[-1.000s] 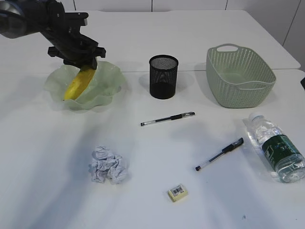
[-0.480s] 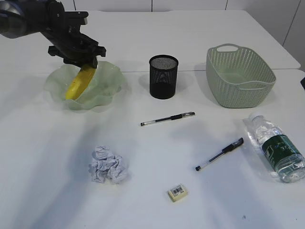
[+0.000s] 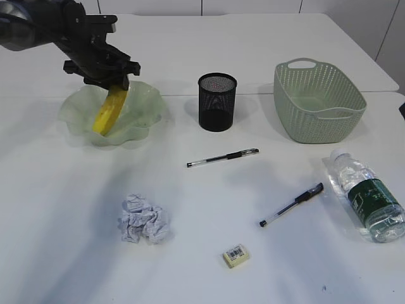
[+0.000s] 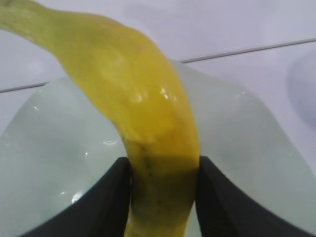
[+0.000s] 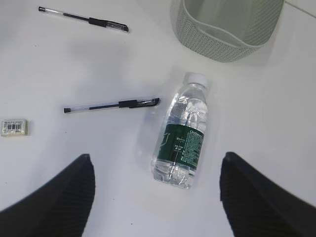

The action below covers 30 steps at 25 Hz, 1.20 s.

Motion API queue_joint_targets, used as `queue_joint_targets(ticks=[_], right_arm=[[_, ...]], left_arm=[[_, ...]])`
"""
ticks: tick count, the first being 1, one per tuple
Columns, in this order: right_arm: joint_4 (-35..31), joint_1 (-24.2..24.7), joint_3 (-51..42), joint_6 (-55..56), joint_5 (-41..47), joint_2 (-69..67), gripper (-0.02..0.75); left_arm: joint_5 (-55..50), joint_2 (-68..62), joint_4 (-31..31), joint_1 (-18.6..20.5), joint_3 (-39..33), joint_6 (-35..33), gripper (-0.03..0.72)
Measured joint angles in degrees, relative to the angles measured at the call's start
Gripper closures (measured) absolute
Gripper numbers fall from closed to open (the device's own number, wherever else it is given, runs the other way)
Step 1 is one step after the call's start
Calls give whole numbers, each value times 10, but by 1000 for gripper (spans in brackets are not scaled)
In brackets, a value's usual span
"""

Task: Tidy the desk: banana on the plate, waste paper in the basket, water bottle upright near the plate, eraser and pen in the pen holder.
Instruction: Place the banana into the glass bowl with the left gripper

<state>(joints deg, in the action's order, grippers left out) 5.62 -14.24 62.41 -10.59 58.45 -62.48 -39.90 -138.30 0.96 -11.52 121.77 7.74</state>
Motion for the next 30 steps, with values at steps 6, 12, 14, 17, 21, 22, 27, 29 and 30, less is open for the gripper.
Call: queue_joint_targets(ticks=[6,12,14,17,21,22,27,29,30], right_arm=[[0,0,0,1,0,0,152],[0,0,0,1,0,0,152],[0,0,0,1,0,0,152],[0,0,0,1,0,0,152],[-2,0,0,3,0,0,152],[-2,0,0,3,1,0,152],[-4,0,0,3,8,0,152],[-6,0,0,3,9,0,152],[-9,0,0,3,9,0,152]], left_arm=[[2,0,-10,0,0,0,381],[2,0,-14,0,0,0,378],[2,0,-14,0,0,0,378],[2,0,-14,0,0,0,378],[-22,0,-18,0,4,0,377],[-33,0,-20,0,11,0,377],[-76,0,-21,3,51,0,377],[-92,1,-21,3,74,0,377],[-99,3,-19,4,83,0,377]])
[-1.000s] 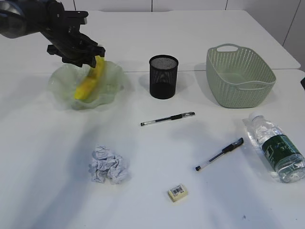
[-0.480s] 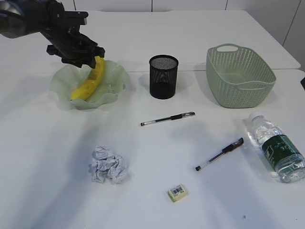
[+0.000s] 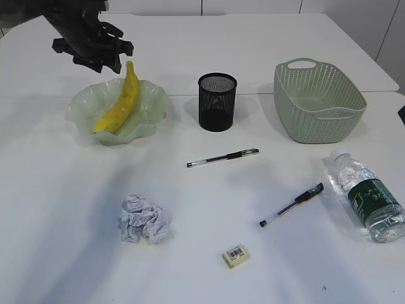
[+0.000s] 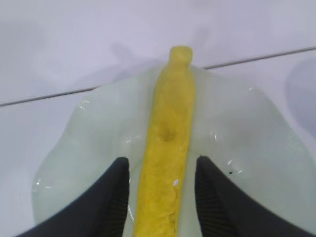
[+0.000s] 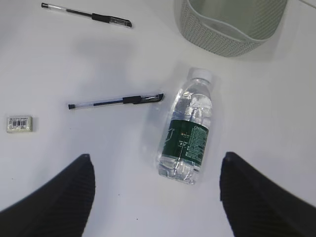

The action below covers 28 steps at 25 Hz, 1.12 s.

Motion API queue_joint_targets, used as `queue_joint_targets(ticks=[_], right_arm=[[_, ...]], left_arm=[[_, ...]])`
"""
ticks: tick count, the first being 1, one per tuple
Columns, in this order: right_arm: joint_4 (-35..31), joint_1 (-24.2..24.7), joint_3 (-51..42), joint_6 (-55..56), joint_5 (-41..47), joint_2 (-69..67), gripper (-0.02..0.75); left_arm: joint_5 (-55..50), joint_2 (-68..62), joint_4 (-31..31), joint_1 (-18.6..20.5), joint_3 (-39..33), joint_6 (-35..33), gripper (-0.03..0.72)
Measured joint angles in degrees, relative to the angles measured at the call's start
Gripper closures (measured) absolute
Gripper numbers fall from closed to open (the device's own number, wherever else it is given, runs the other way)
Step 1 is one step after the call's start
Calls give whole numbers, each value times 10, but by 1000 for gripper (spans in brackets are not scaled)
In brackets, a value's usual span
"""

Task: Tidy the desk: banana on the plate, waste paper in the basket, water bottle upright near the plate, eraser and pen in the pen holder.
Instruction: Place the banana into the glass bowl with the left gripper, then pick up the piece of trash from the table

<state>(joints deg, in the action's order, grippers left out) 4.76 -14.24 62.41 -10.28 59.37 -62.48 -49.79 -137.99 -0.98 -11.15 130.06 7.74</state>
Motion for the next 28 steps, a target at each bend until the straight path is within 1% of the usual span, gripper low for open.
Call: queue_joint_targets(ticks=[2,6,9,12,15,19,28], right_arm=[[-7,0,0,0,1,0,152],[-13,0,0,1,12,0,152],[-14,0,0,1,16,0,152],[-18,0,0,1,17,0,152],[-38,0,0,-1,18,0,152],[-75,0,0,-39,18,0,152],[-147,0,0,-106,18,0,153]], left_arm=[[-13,5,10,2,16,0,377],[-41,23,25,10,20,0,377],[-56,35,32,24,20,0,377],[-65,54,52,38,20,0,377],[-67,74,67,52,20,0,377],[-68,95,74,59,20,0,377],[-79,147,78,61,20,0,377]])
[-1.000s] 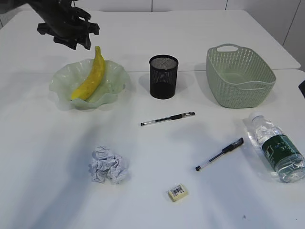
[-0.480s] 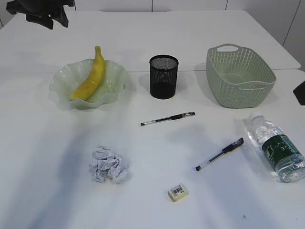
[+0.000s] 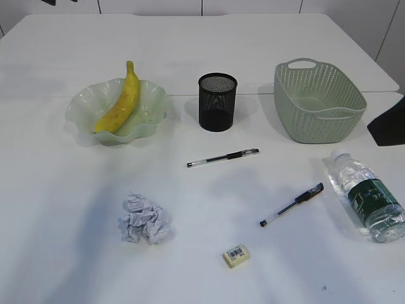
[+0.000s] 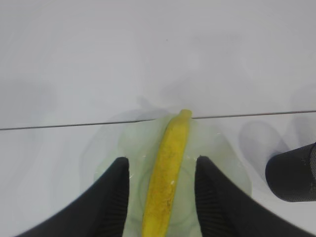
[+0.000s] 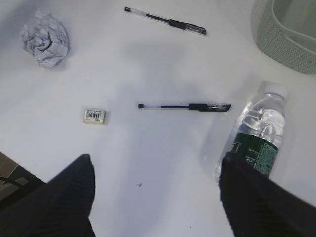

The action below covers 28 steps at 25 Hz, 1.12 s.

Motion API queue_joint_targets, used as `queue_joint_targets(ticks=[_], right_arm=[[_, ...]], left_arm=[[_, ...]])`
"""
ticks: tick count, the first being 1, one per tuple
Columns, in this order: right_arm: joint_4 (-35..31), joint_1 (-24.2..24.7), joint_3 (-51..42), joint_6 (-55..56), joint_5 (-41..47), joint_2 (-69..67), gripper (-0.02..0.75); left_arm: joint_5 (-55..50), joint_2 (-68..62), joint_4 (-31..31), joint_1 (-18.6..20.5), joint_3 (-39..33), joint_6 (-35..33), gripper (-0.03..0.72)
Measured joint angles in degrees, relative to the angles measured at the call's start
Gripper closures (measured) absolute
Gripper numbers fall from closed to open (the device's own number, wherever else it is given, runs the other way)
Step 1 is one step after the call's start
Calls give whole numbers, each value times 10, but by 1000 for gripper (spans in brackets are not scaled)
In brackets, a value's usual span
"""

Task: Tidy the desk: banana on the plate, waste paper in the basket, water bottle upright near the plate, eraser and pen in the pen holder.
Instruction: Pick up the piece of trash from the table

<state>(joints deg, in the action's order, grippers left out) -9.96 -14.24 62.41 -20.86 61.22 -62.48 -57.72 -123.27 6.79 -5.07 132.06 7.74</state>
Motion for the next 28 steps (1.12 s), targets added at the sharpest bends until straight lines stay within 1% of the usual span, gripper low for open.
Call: queue_joint_targets(ticks=[5,12,18,21,28], right_arm=[[-11,0,0,-12,0,0,153],[-27,0,0,-13,-2,0,153],[-43,0,0,-16,-13,0,152],[-57,0,0,-33,-14,0,152],[-105,0,0,-68,-14,-24,152]], left_arm=[[-15,29,0,5,0,0,377],[-19,83,-8,30,0,-9,377],[-30,146,-73,39,0,-17,377],[-41,178,-87,39,1,-31,377],[-71,241,-124,39,5,-35,377]])
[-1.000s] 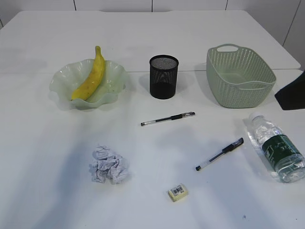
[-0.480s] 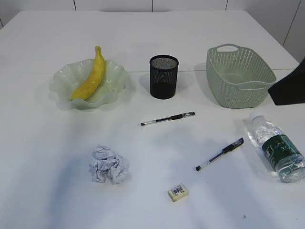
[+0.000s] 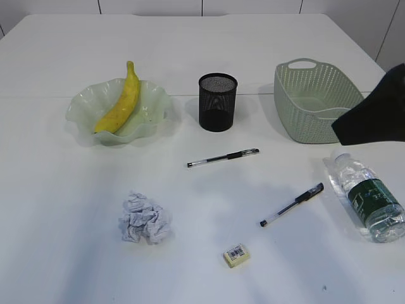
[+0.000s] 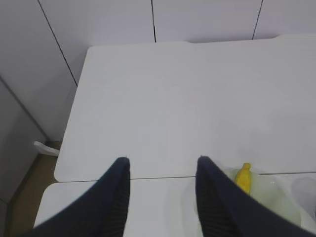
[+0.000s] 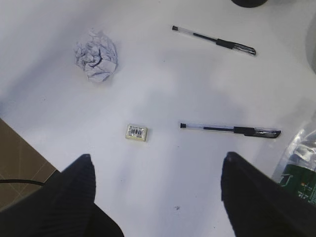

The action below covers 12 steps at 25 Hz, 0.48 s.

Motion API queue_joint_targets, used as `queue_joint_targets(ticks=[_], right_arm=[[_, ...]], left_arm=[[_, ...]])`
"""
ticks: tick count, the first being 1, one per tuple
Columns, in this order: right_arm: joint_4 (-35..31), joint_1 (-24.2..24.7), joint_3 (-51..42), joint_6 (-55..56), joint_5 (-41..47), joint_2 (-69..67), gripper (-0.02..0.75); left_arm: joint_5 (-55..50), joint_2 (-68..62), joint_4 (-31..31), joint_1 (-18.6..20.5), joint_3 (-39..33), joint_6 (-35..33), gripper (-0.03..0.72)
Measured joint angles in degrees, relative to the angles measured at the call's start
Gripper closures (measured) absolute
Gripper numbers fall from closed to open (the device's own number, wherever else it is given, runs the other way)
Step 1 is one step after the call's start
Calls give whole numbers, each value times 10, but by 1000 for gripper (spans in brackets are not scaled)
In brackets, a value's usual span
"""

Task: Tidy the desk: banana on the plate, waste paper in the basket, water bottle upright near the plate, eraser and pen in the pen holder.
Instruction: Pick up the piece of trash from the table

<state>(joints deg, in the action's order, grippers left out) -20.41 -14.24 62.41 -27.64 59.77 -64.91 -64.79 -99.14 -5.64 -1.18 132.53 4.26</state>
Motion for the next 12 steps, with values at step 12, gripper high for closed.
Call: queue_joint_targets(ticks=[12], right_arm=[[-28,0,9,-44,-1,-33,152]], left_arm=[[-8,74,-20,0,0,-2,377]])
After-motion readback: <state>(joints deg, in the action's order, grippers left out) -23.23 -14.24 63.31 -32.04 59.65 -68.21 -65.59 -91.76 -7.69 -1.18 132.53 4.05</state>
